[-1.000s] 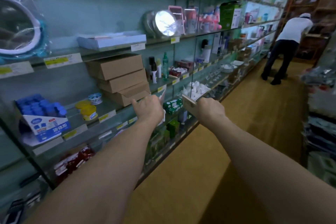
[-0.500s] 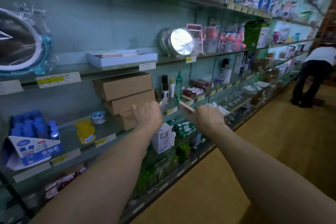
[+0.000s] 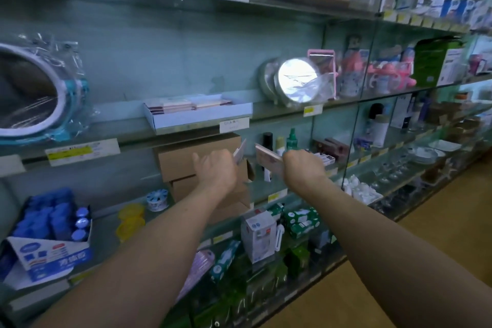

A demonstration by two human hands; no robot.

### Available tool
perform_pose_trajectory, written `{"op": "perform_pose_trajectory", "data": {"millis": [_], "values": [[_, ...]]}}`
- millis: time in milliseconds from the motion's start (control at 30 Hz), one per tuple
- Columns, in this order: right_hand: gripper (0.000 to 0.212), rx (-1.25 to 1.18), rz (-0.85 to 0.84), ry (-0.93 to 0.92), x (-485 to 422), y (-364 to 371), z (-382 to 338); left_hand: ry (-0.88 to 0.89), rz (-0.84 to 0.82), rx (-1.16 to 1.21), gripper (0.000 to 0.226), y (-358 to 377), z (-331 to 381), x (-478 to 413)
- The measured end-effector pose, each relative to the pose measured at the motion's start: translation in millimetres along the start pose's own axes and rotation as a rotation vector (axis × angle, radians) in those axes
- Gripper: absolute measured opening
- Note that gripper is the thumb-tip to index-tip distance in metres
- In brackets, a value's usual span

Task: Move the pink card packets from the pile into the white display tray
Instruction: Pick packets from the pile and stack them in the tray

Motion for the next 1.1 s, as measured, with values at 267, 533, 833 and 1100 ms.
{"op": "perform_pose_trajectory", "data": {"millis": [267, 533, 833, 1100], "values": [[0.031, -0.03, 0.043, -0.168, -58, -11, -13, -0.11, 0.086, -0.129, 0.023, -12, -6, -31], [0.03, -0.05, 0.083, -0.344, -99, -28, 6, -0.208, 0.174, -0.242, 0.025, -22, 28, -50], [0.025, -0.121, 0.228, -0.522, -115, -61, 17, -0.296, 0.284, -0.244, 0.046, -51, 54, -42], [0.022, -0.289, 0.425, -0.676, -120, -116, 7, -0.41, 0.345, 0.166, 0.039, -109, 32, -37]]}}
Point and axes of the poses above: each hand's wrist, its own x-axis away from the middle knuckle, its own y-axis out of the palm, z = x × y, the point moved 10 cm from there along -x, towards the middle knuckle, and after that the axes turned 9 degrees about -z, right-handed, at the moved point
